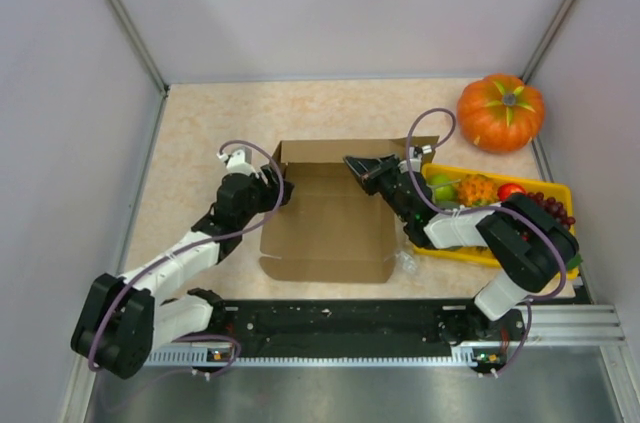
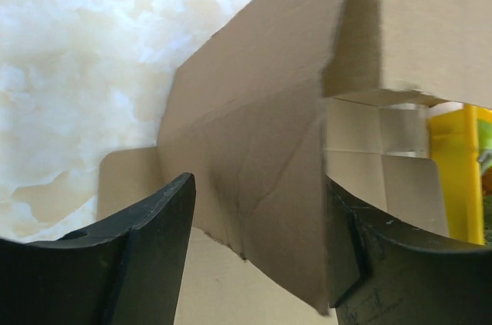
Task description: Fold the paper box
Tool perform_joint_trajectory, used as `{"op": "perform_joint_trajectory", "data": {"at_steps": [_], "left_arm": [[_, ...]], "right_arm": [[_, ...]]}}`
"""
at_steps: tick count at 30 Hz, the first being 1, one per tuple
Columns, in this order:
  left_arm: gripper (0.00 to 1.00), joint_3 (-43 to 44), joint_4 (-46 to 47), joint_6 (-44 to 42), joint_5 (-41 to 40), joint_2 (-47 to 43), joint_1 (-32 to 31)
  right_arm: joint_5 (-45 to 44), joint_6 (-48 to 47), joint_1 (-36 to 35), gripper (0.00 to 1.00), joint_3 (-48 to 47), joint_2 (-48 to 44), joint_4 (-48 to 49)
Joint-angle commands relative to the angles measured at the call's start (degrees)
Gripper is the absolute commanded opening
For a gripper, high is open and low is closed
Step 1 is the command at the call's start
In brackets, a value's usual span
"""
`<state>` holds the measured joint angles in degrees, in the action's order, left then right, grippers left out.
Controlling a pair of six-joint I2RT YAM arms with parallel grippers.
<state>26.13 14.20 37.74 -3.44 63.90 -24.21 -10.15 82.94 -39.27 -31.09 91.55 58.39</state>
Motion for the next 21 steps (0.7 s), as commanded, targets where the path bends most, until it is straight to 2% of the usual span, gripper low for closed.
{"op": "perform_joint_trajectory", "data": {"at_steps": [1,3,4,9,12,14,15,17,18,21], "left_arm": [[0.69,-0.82,2.77,-3.01,5.20,-5.08,-0.05],[0.69,-1.43,0.23,-5.12,6.08,-7.81,0.04],[0.65,-1.61,-1.52,-5.39,5.12,-11.65,0.04],[0.50,-4.94,-10.31,-5.83,-9.37,-25.30,0.91],[0.51,-5.12,-13.92,-3.65,-16.22,-29.79,2.31],[0.53,-3.02,-18.49,-2.06,-17.04,-27.61,5.55],[0.56,-2.23,-19.20,-2.23,-14.77,-25.86,6.70],[0.59,-0.21,-15.09,-5.02,-8.63,-17.70,11.43],[0.63,1.10,-14.64,-8.09,-1.72,-10.45,12.77],[0.65,8.57,-14.64,-16.34,6.07,0.48,13.49]], "right_arm": [[3.38,-4.72,1.03,0.00,2.18,1.96,-3.37],[3.82,-4.63,1.30,0.00,2.18,2.14,-2.58],[4.35,-4.63,1.38,0.00,2.00,2.06,-2.75],[4.97,-4.45,1.82,0.00,1.21,2.23,-3.02],[5.67,-3.66,1.91,0.00,0.51,2.93,-2.85],[6.11,-3.40,2.00,0.00,0.33,3.28,-2.58],[6.20,-3.40,2.09,0.00,0.07,3.37,-2.58],[6.37,-3.48,2.09,0.00,-0.20,3.20,-2.58],[6.37,-3.31,2.09,0.00,-0.37,3.20,-2.75],[6.99,-3.22,2.18,0.00,-0.90,3.46,-2.58]]}}
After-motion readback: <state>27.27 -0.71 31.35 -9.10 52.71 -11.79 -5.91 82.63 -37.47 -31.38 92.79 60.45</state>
